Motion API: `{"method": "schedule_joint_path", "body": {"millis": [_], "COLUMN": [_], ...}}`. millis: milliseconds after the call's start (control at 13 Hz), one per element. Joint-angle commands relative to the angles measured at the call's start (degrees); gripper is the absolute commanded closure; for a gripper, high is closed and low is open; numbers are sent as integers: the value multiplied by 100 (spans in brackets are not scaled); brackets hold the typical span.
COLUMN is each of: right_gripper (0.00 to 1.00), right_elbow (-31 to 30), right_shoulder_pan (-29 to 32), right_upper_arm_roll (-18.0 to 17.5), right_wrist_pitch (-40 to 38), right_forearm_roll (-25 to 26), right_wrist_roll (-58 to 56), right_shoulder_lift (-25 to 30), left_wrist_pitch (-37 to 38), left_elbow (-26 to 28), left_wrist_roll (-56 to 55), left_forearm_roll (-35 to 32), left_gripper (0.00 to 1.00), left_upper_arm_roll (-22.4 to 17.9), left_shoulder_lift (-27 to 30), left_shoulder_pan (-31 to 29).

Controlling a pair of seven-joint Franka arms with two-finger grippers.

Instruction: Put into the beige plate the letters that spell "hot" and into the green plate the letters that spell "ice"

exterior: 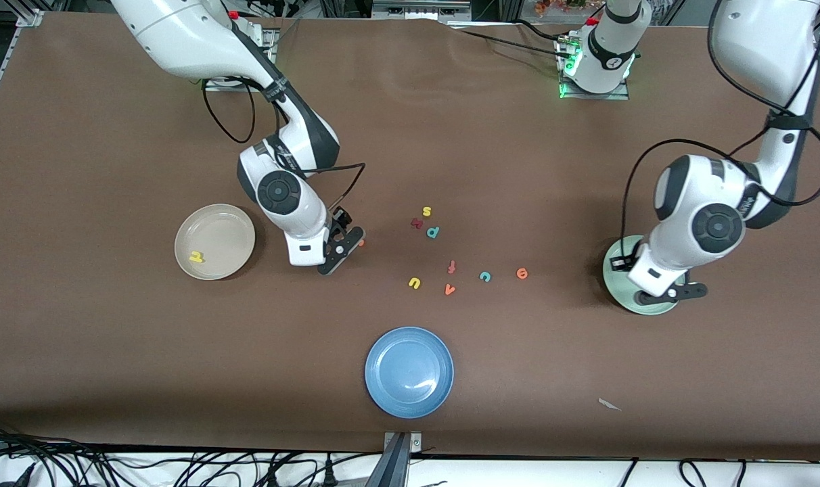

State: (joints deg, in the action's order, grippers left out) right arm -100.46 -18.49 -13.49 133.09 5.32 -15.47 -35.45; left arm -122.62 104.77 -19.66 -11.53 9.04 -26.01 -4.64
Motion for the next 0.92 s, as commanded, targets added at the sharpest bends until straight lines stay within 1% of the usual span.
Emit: {"method": "schedule_joint_path", "body": {"millis": [0, 77, 153, 230, 307, 384, 460, 537, 614, 690, 844], "right_gripper": [14, 15, 15, 16, 16, 16, 17, 19, 23, 23, 34], "right_elbow": [-53, -70, -105, -167, -333, -456, -475, -484, -484, -492, -536], "right_shoulder_pan": [-49, -58, -58, -58, -15, 3, 3, 3, 3, 3, 3], "right_upper_arm_roll": [-22, -22, -22, -22, -22, -22, -14, -14, -14, -14, -5], "right_wrist_pitch": [165, 165, 165, 261, 557, 804, 824, 815, 815, 807, 806], "right_forearm_roll": [4, 21, 30, 30, 30, 30, 30, 30, 30, 39, 48], "right_wrist_roll": [44, 44, 44, 44, 44, 44, 44, 44, 44, 35, 9], "right_shoulder_lift": [-85, -137, -164, -164, -199, -217, -217, -217, -217, -217, -217], "left_wrist_pitch": [-68, -112, -122, -122, -113, -96, -78, -52, 97, 168, 186], "left_elbow": [26, 9, -87, -132, -176, -211, -229, -359, -552, -615, -589], "left_wrist_roll": [164, 460, 872, 1094, 1140, 1114, 1096, 1070, 1035, 800, 587], "left_forearm_roll": [-418, -742, -789, -789, -798, -789, -789, -780, -685, -336, -157], "left_gripper": [100, 100, 96, 75, 31, 0, 0, 0, 0, 0, 0], "left_upper_arm_roll": [81, 81, 89, 89, 89, 89, 115, 151, 316, 588, 774], "left_shoulder_lift": [-184, -342, -509, -624, -651, -634, -590, -581, -581, -581, -581], "left_shoulder_pan": [-256, -309, -431, -511, -511, -503, -494, -450, -433, -432, -363]}}
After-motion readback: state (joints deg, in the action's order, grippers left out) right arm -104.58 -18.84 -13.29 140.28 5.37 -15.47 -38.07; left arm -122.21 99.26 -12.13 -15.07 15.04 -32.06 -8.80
